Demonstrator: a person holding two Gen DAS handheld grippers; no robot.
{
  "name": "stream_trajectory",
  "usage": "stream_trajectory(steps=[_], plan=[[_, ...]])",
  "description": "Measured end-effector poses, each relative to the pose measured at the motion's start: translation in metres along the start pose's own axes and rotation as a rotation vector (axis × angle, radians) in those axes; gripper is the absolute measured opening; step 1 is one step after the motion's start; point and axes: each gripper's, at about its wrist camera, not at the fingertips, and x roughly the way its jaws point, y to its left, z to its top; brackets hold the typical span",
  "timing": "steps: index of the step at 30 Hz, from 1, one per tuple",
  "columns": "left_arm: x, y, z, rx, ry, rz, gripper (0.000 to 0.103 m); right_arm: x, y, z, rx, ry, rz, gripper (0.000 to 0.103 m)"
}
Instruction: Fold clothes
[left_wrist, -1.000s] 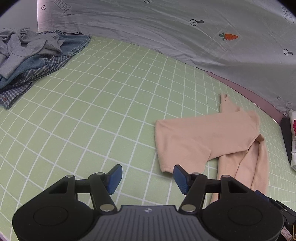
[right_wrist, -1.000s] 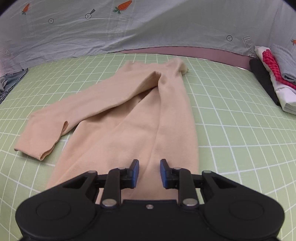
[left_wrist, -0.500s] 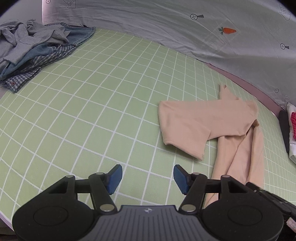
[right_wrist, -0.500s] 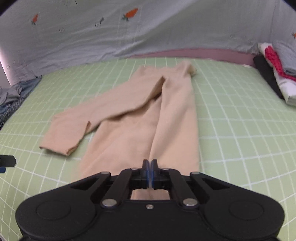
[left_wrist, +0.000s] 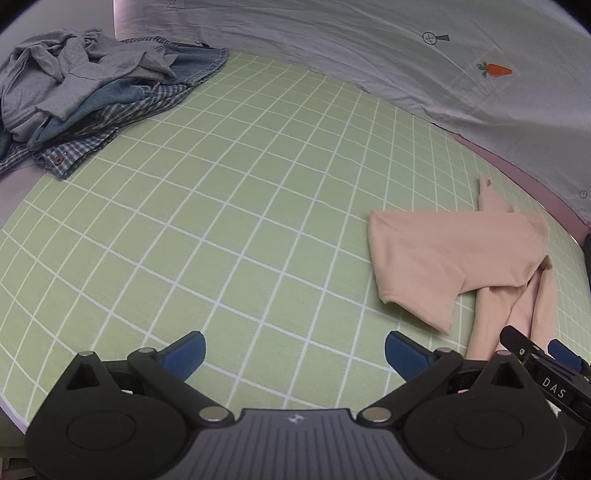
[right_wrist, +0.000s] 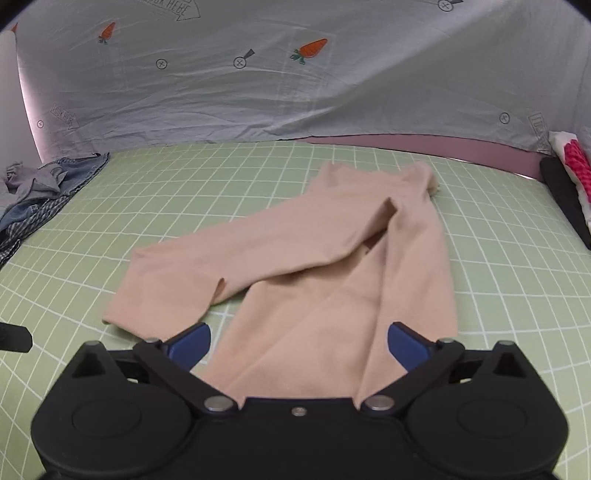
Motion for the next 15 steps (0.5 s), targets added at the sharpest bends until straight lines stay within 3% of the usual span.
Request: stream_trajectory(steps=[12, 15], plan=[[0.032, 0.030, 0.049, 0.090, 0.000, 0.016, 0.102, 0.053, 0.047, 0.020, 0.003, 0.032, 0.029, 0.102], [0.043, 0.032, 0.056, 0.101, 0.021, 0.008, 0.102, 0.059, 0.057, 0.022, -0.032, 0.030, 0.030, 0.083]])
